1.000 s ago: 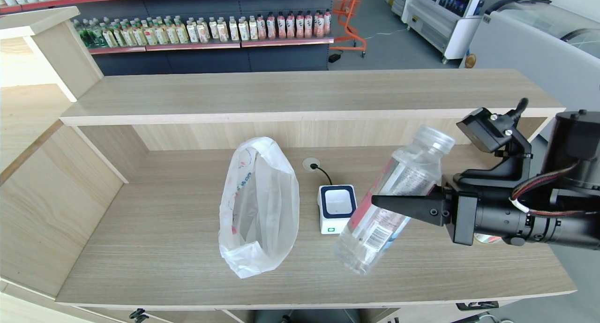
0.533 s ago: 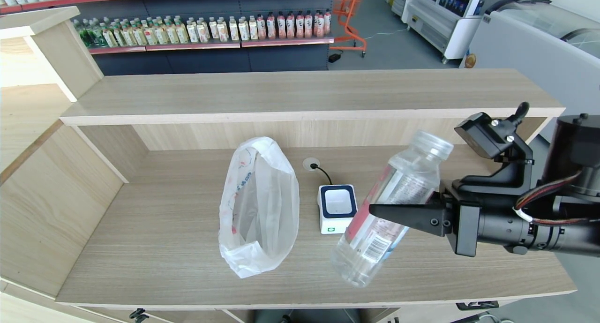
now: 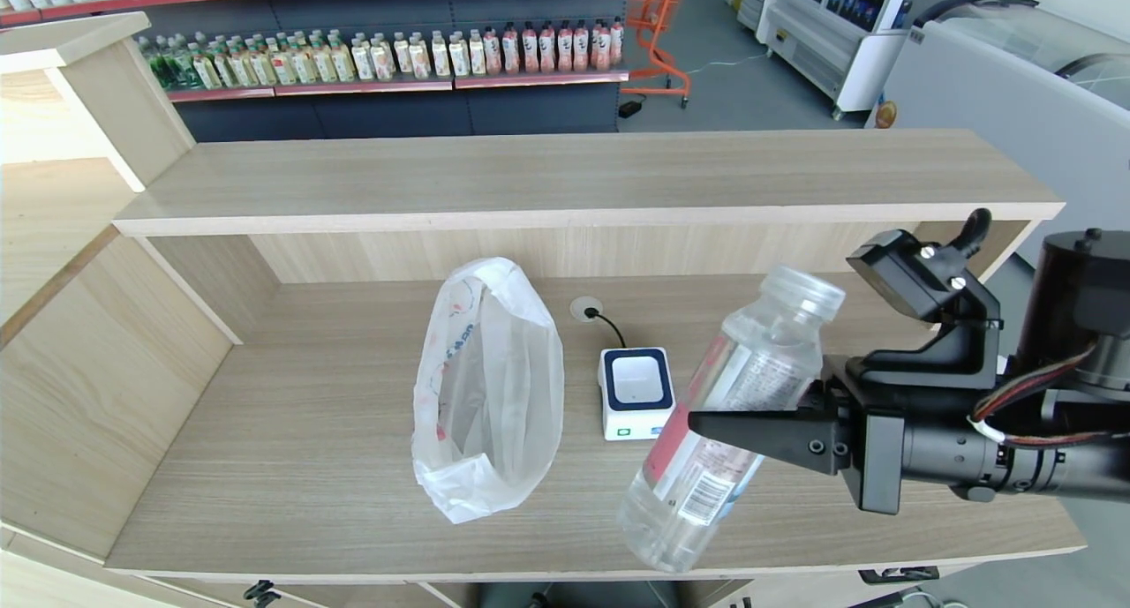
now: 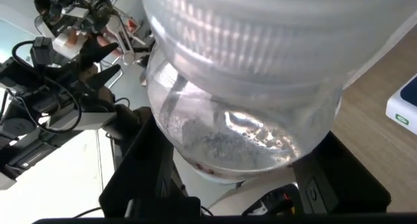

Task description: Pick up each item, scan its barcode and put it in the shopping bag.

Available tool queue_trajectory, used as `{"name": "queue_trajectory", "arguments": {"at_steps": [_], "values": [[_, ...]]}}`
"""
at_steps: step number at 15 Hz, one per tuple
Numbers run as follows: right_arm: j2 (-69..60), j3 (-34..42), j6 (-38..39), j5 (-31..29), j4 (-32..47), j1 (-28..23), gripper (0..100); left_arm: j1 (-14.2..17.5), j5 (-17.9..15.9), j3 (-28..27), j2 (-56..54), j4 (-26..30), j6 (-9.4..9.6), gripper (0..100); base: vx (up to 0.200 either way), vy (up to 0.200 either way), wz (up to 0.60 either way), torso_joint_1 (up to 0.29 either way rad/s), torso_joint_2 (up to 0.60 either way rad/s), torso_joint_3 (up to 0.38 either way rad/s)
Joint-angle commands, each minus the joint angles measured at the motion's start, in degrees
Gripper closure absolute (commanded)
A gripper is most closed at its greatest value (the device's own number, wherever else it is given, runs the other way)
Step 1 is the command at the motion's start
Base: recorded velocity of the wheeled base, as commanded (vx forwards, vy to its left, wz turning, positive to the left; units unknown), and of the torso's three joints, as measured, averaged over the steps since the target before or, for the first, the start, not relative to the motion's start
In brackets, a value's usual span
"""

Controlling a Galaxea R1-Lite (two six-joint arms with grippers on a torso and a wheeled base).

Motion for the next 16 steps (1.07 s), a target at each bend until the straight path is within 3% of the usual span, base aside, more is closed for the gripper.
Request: {"name": "queue_trajectory", "arguments": {"at_steps": [1, 5, 7, 8, 9, 11, 16], "values": [[0.1, 0.3, -0.1, 0.0, 0.0, 0.3, 100, 0.0, 0.0, 0.0, 0.1, 0.0, 0.00, 0, 0.000, 0.000, 0.00, 0.000, 0.00, 0.000], [1.5, 0.2, -4.9, -0.4, -0.5, -1.4, 100, 0.0, 0.0, 0.0, 0.1, 0.0, 0.00, 0, 0.000, 0.000, 0.00, 0.000, 0.00, 0.000], [7.4, -1.1, -17.5, 0.1, -3.0, -9.4, 100, 0.0, 0.0, 0.0, 0.1, 0.0, 0.00, 0, 0.000, 0.000, 0.00, 0.000, 0.00, 0.000], [7.4, -1.1, -17.5, 0.1, -3.0, -9.4, 100, 0.0, 0.0, 0.0, 0.1, 0.0, 0.00, 0, 0.000, 0.000, 0.00, 0.000, 0.00, 0.000], [15.1, -2.6, -23.3, 0.1, -12.5, -13.9, 100, 0.0, 0.0, 0.0, 0.0, 0.0, 0.00, 0, 0.000, 0.000, 0.00, 0.000, 0.00, 0.000], [24.8, -6.3, -28.4, -0.3, -24.0, -15.8, 100, 0.0, 0.0, 0.0, 0.0, 0.0, 0.00, 0, 0.000, 0.000, 0.00, 0.000, 0.00, 0.000], [38.8, -16.4, -41.8, 0.1, -32.0, -16.3, 100, 0.0, 0.0, 0.0, 0.1, 0.0, 0.00, 0, 0.000, 0.000, 0.00, 0.000, 0.00, 0.000]]}}
